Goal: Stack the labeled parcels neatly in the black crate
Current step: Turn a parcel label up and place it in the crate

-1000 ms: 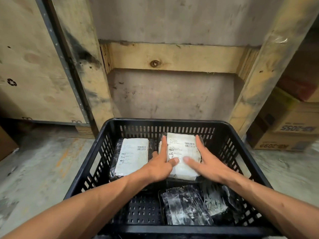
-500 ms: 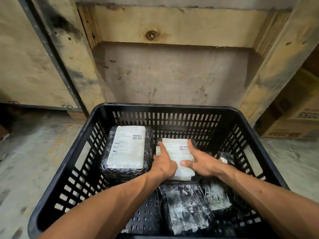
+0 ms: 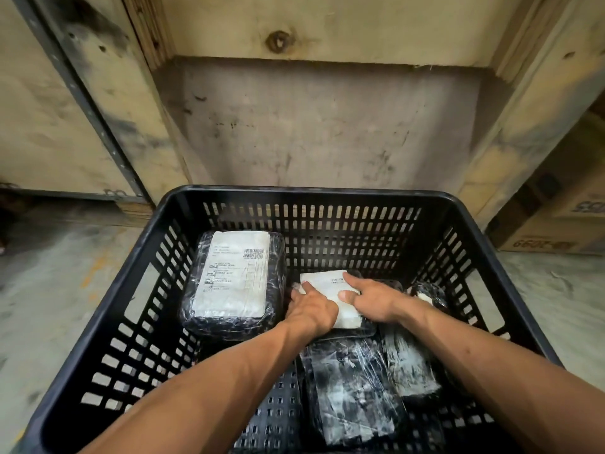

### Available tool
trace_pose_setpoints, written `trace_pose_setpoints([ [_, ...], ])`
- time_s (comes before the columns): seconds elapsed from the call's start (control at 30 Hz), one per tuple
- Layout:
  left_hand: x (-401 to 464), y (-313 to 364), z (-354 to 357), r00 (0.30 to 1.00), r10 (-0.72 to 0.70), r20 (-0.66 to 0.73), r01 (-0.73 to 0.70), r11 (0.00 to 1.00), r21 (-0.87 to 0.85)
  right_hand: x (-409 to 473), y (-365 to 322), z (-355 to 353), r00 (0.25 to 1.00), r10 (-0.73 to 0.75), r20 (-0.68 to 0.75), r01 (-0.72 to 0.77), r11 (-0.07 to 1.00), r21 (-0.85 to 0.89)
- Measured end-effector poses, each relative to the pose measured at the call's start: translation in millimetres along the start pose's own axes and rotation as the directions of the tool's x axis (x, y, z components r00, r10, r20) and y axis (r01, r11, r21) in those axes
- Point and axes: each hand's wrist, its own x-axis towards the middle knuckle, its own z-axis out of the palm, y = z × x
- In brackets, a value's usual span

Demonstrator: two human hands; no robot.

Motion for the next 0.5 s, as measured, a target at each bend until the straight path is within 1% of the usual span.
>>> trace_pose_setpoints([
  [0.17,0.7,-9.8,3.3,0.998,0.064,0.008,-0.064,0.996,0.059,0.4,1.8,-1.6,1.000,-0.001,0.006,0.001,1.000,0.014],
  [0.27,-1.6,-11.4,2.4,0.996,0.089,0.002,-0.089,0.995,0.034,-1.0,-0.1,-0.6,1.000,0.014,0.011,-0.014,1.000,0.012],
  [0.4,-6.6,-12.5,-0.9,0.997,0.081,-0.006,-0.081,0.997,0.002,-4.6,-5.3,1.3,0.999,0.041,0.008,-0.041,0.999,-0.019],
  [0.5,-14.0,-13.6,-2.2,0.995,0.100,-0.019,-0.099,0.994,0.048,-15.1,-7.4,0.3,0.998,0.062,0.005,-0.062,0.997,-0.046],
])
